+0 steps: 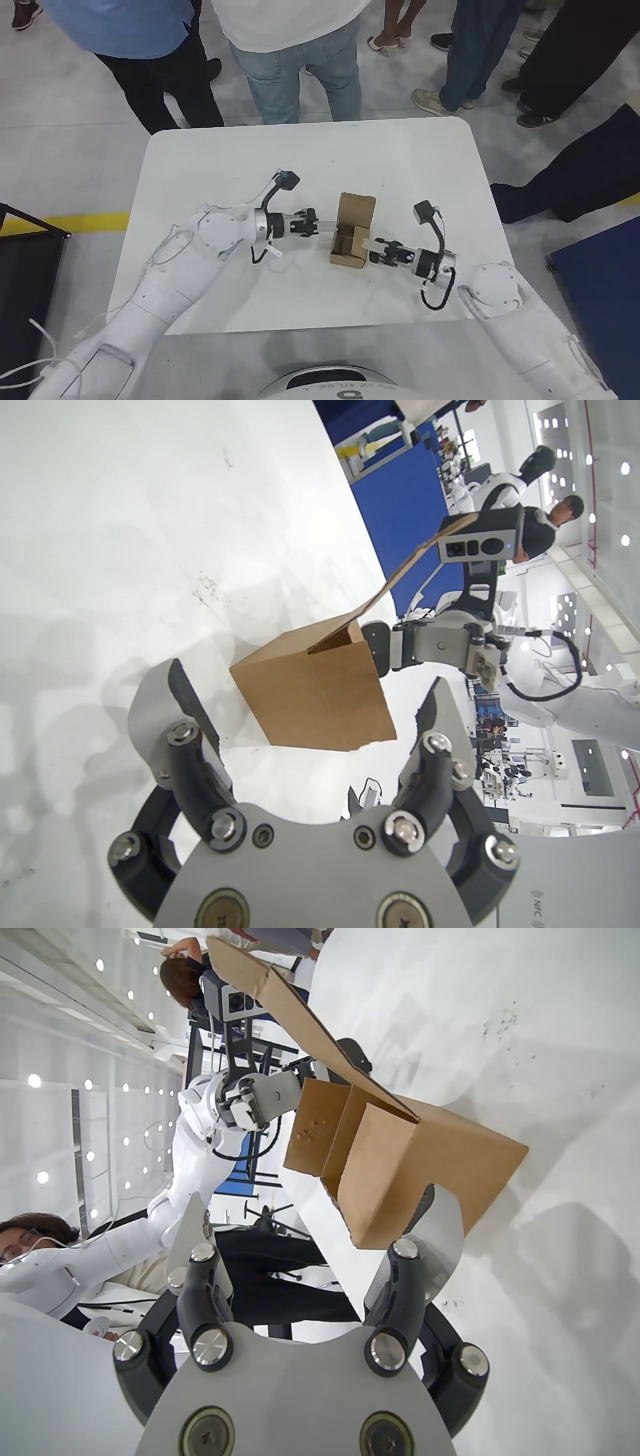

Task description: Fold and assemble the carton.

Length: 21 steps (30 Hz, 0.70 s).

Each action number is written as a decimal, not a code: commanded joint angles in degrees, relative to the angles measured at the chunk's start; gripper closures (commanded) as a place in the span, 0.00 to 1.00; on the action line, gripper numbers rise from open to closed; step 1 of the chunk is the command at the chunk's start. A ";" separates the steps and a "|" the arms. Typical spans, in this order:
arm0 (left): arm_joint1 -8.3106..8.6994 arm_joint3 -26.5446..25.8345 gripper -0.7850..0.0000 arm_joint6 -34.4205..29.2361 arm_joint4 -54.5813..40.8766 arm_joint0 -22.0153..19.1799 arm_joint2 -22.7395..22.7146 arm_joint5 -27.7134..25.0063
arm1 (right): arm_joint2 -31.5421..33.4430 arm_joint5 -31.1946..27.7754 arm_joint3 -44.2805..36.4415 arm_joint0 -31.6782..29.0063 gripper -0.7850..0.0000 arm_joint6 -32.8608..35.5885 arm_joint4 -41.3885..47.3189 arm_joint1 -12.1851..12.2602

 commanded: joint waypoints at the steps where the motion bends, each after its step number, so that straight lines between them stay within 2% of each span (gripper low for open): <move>1: -0.25 0.57 0.47 -0.32 0.33 -0.51 0.68 0.31 | -0.46 0.11 0.17 0.45 0.12 -0.05 -0.40 -0.10; 2: -0.35 0.85 0.52 -0.43 0.48 -0.72 0.94 0.42 | -0.67 0.11 0.28 0.67 0.13 -0.09 -0.57 -0.15; 12: -0.79 0.75 0.70 -0.38 3.98 -1.41 2.22 2.06 | -2.74 0.95 0.34 3.33 0.15 1.01 -1.75 -0.61; 15: -0.67 -0.01 0.93 -0.40 4.73 -1.39 1.81 2.56 | -3.38 1.28 0.47 4.07 0.14 1.02 -2.30 -0.76; 17: -0.49 -0.90 1.00 -0.59 5.46 -1.18 1.38 2.93 | -3.60 1.34 0.45 4.36 0.13 0.96 -2.39 -0.83; 21: 0.09 -4.36 1.00 -0.81 9.09 -0.38 0.47 4.90 | -3.39 1.30 0.34 4.51 0.12 0.99 -2.37 -0.84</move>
